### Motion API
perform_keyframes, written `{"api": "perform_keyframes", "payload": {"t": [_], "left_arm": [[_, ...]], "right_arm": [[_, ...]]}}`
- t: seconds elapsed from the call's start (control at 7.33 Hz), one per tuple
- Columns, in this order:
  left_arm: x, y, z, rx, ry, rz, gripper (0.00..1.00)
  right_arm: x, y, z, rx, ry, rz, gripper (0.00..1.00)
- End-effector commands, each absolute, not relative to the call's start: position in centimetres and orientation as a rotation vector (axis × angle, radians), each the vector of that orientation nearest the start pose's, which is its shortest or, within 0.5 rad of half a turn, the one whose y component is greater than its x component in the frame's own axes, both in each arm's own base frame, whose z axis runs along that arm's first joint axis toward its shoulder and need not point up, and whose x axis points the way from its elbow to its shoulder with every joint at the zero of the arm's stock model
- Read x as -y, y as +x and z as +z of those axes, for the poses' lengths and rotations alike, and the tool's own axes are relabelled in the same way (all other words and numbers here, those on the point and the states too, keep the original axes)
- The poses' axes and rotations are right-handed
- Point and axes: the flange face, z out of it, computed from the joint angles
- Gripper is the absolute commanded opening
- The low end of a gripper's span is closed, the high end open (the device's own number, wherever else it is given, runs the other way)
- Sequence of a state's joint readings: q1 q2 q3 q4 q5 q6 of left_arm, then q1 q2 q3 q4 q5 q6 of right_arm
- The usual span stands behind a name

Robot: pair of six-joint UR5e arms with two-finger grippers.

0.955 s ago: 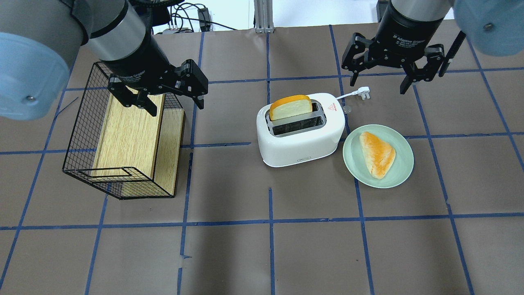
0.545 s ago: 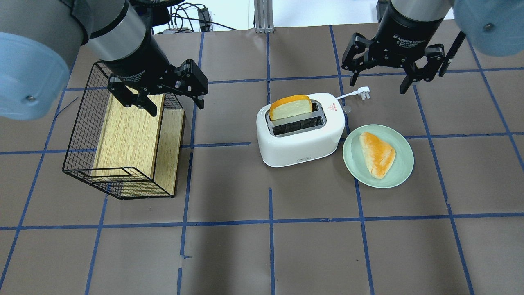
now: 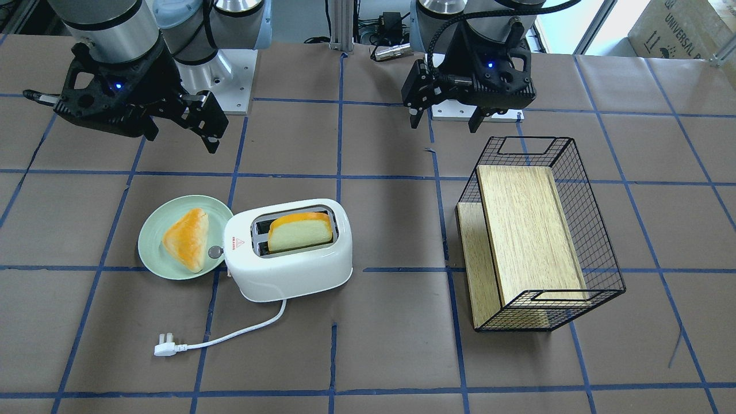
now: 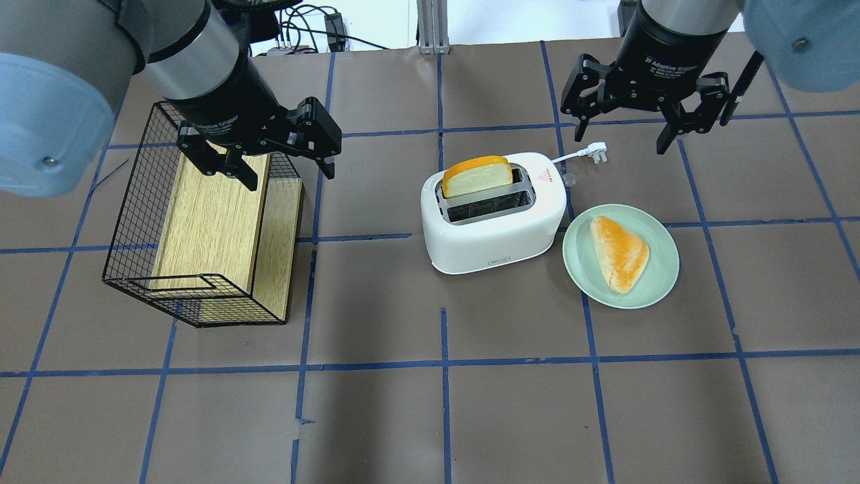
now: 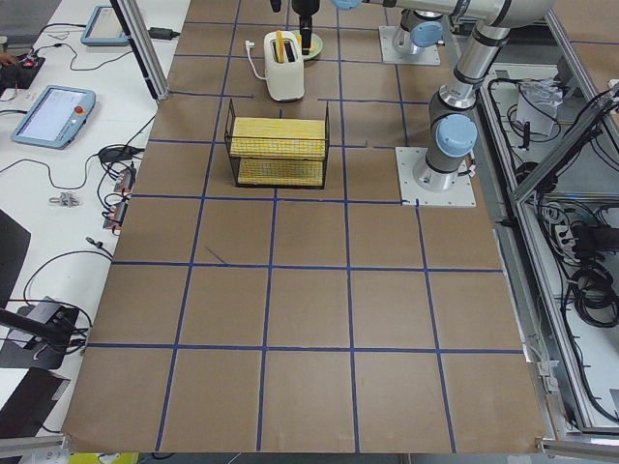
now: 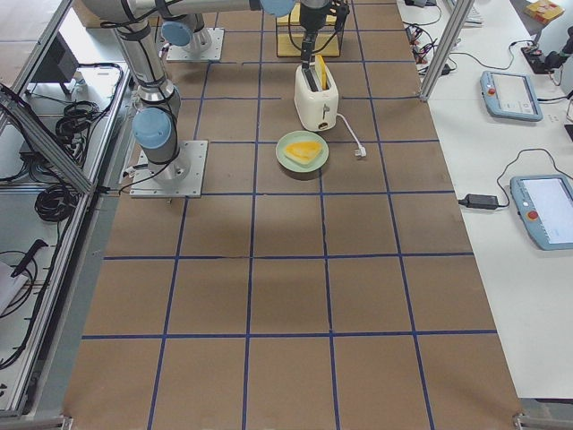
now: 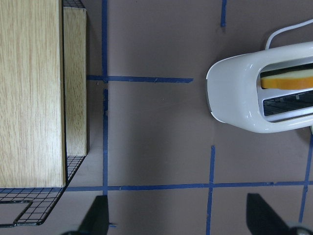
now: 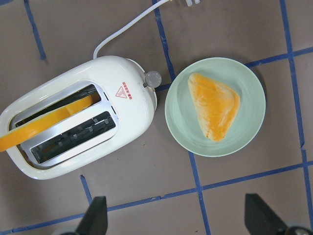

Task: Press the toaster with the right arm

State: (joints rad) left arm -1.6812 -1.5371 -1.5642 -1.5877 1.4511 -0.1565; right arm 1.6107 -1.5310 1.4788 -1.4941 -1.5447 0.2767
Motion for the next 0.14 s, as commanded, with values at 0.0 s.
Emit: {"api": "perform_keyframes", "payload": {"t": [0.0], "left_arm": [[46.06,-19.72,50.63,-3.262,-0.073,-0.011,1.0]], "right_arm": [[50.07,15.6,50.5,-3.098,0.368,0.044,1.0]]}}
